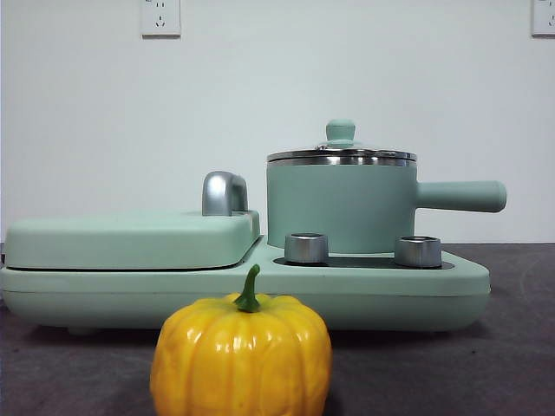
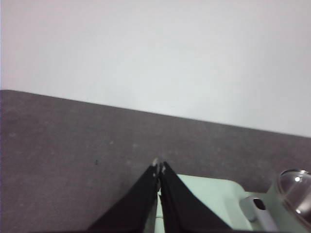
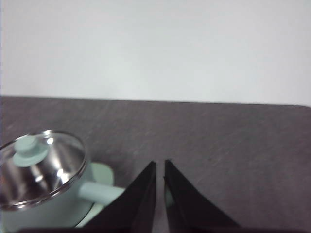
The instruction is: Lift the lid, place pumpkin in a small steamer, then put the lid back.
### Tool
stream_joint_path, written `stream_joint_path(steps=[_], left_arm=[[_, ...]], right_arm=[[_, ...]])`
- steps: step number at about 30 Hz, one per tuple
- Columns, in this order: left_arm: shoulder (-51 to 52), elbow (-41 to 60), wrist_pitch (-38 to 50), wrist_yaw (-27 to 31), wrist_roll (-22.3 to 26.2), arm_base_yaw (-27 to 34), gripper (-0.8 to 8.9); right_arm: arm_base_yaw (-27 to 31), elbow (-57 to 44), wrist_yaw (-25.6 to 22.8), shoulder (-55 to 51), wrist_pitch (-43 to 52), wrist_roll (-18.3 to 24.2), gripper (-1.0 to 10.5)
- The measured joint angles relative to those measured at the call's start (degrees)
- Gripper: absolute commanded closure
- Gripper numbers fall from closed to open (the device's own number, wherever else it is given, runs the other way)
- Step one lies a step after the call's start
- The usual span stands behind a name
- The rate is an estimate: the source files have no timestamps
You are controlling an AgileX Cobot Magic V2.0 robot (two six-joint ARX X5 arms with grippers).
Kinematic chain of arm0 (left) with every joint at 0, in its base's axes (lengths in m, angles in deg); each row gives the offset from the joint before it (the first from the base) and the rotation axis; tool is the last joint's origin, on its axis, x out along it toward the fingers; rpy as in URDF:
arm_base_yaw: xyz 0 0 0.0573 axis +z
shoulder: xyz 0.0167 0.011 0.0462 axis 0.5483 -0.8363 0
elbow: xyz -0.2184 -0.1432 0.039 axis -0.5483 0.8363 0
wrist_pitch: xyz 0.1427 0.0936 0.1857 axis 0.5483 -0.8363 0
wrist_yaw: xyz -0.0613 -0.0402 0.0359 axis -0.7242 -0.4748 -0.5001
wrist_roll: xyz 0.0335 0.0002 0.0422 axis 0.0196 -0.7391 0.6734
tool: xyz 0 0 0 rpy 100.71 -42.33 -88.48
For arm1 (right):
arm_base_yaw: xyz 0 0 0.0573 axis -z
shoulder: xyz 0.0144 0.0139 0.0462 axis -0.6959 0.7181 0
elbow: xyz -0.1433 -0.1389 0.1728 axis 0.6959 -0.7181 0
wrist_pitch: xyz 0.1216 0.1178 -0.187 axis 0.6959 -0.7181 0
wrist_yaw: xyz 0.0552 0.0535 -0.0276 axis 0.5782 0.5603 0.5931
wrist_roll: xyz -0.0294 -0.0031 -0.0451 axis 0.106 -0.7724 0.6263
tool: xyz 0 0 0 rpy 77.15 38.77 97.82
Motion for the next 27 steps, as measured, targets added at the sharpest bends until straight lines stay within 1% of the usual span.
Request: stream_joint_path(steps=[9,15,20,27], left_arm=[[-10.0,-6.3,-0.4,0.0,3.0,-1.1,8.04],[-15.9,-9.8,-0.3,-0.1,7.1,-3.8,8.04],[-20.3,-10.3,-0.2,-0.5,8.4,-6.5,8.04],[-25.9,-10.3,-0.1,-1.2,10.3,-12.4,8.04]], right_arm=[[0.0,4.5,6.0,11.4,-1.0,2.7,9.2],[-0.9,6.0,6.4,17.5,-1.2,4.4,9.2],[-2.9,6.5,6.4,21.0,-1.3,6.5,9.2],[-6.6,6.5,6.4,25.2,-1.3,9.4,9.2]])
